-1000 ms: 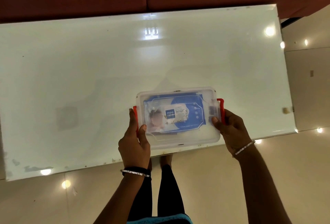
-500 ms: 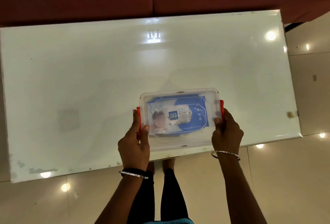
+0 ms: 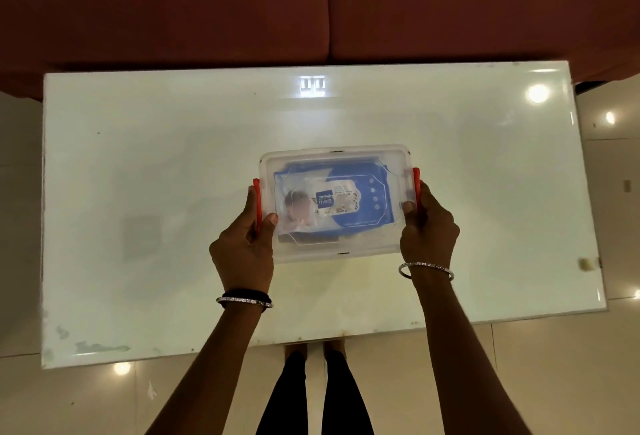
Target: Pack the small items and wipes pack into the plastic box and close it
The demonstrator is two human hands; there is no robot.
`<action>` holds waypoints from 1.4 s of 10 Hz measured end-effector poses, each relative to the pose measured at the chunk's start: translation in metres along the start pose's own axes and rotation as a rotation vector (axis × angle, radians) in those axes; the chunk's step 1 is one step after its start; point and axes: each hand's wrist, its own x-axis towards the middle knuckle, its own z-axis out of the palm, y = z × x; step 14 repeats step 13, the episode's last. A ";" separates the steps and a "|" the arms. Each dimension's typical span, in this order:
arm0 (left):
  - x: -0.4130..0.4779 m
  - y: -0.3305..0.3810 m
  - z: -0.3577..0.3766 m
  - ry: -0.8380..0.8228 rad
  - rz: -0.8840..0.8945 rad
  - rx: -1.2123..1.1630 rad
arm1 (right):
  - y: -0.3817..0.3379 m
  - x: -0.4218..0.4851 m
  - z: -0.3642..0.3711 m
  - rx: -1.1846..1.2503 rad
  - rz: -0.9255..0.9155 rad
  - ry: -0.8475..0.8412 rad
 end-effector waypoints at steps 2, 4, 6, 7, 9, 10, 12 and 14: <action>0.018 -0.001 0.004 -0.008 -0.019 -0.052 | -0.003 0.018 0.010 0.005 0.010 0.013; 0.020 -0.004 0.009 -0.031 -0.037 -0.066 | 0.002 0.025 0.009 0.034 0.031 -0.003; 0.021 -0.010 0.010 -0.061 -0.049 -0.004 | 0.002 0.025 0.009 0.025 0.030 -0.032; 0.021 -0.009 0.010 -0.131 -0.001 0.138 | 0.002 0.026 0.014 0.005 0.075 -0.045; 0.024 0.003 0.000 -0.306 -0.036 0.442 | -0.002 0.020 0.030 -0.090 0.174 -0.117; 0.021 0.009 -0.008 -0.489 -0.124 0.616 | -0.008 0.008 0.026 -0.131 0.253 -0.219; 0.015 0.044 -0.024 -0.806 -0.299 0.718 | -0.038 -0.016 -0.010 -0.205 0.315 -0.411; 0.014 0.063 -0.040 -0.925 -0.306 0.748 | -0.056 -0.033 -0.024 -0.263 0.301 -0.524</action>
